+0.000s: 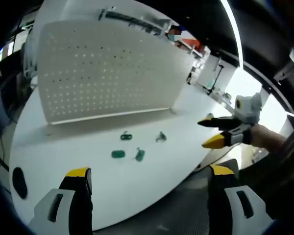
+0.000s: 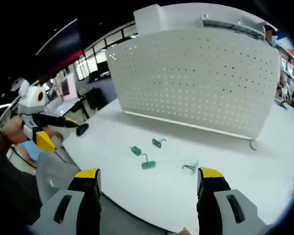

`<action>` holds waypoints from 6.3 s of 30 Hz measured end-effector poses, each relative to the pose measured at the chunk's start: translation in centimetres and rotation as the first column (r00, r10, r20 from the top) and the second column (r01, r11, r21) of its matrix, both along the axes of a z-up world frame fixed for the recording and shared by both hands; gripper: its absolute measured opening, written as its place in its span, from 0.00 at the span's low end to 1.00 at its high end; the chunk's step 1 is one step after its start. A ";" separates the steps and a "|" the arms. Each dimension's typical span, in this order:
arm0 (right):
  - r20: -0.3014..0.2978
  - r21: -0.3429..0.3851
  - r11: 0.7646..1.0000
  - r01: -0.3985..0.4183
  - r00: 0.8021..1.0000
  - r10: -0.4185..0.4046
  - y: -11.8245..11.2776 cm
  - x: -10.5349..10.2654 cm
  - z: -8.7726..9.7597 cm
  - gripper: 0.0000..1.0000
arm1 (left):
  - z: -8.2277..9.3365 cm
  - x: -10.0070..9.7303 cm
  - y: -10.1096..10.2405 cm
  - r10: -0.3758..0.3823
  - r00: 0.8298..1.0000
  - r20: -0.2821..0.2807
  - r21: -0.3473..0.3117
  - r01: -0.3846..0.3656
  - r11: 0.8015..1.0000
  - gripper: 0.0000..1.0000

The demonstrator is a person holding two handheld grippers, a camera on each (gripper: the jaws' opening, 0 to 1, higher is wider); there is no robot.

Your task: Insert the hook assembly into the mounting plate slot until the hook locks in place.

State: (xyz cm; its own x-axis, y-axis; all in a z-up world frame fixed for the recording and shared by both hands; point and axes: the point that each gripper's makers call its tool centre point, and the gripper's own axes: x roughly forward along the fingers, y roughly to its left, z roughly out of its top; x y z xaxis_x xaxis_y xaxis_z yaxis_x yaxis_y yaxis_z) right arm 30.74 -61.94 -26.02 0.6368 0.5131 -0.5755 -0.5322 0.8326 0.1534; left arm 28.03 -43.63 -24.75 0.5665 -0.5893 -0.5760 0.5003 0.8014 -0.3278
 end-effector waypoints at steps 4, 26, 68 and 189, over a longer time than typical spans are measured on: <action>-0.006 0.017 1.000 0.007 1.000 -0.007 0.0 0.0 0.1 0.81 | 0.0 -0.2 -0.2 -0.002 1.000 -0.004 -0.001 0.002 1.000 1.00; -0.042 0.032 0.999 0.028 0.999 -0.026 -0.4 -0.4 -0.4 0.77 | -0.2 -0.3 0.1 0.004 1.000 -0.007 -0.003 -0.004 1.000 1.00; -0.114 0.008 0.995 -0.099 0.989 0.099 3.3 2.5 -6.1 0.61 | -1.2 -0.1 0.5 0.006 0.999 -0.047 0.014 -0.006 1.000 1.00; -0.229 -0.132 0.834 -0.535 0.835 0.500 10.2 8.4 -13.6 0.00 | -1.3 -0.4 1.8 0.040 0.997 -0.069 0.019 -0.039 0.999 1.00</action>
